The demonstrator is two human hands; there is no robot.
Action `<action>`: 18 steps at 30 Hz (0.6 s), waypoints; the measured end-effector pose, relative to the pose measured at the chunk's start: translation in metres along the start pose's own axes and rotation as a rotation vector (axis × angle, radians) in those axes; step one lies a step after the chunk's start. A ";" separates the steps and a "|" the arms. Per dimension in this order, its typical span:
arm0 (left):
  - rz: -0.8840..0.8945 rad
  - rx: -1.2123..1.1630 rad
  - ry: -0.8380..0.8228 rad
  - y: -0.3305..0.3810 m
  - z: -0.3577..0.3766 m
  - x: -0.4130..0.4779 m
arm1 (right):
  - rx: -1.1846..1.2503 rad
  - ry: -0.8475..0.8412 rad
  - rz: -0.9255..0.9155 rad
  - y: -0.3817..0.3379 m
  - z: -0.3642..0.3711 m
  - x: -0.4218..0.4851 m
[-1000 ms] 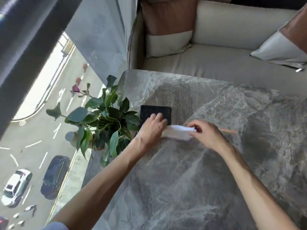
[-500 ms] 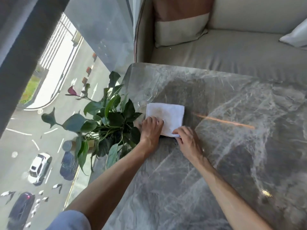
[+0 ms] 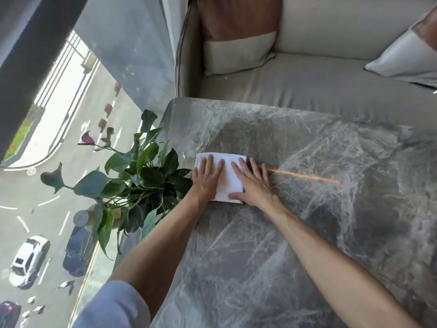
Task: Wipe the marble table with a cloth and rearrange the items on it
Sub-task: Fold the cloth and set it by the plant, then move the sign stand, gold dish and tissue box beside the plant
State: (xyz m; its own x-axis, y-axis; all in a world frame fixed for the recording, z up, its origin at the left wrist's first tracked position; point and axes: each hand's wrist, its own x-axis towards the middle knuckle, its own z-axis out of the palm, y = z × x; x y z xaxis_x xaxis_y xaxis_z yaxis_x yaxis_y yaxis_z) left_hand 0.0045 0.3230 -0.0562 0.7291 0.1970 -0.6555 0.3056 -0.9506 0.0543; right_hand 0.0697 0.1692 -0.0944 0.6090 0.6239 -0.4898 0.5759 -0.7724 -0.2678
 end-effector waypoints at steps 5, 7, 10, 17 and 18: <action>0.018 -0.061 -0.012 -0.001 -0.005 -0.010 | 0.019 -0.059 0.041 -0.012 -0.015 -0.003; 0.030 -0.076 0.019 0.003 -0.008 -0.023 | 0.096 0.005 0.017 -0.013 -0.023 -0.017; 0.089 -0.181 0.091 0.017 -0.005 -0.055 | 0.251 0.235 -0.030 0.001 -0.029 -0.065; 0.207 -0.120 0.242 0.093 0.053 -0.140 | 0.212 0.295 0.211 0.091 0.012 -0.261; 0.220 -0.105 0.232 0.110 0.061 -0.148 | 0.185 0.277 0.275 0.106 0.021 -0.288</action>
State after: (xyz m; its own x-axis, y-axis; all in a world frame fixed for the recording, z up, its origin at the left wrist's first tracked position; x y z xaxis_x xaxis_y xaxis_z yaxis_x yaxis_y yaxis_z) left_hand -0.1072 0.1743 0.0015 0.9009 0.0503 -0.4310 0.1776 -0.9490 0.2605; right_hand -0.0558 -0.0945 0.0010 0.8641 0.3805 -0.3294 0.2792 -0.9070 -0.3152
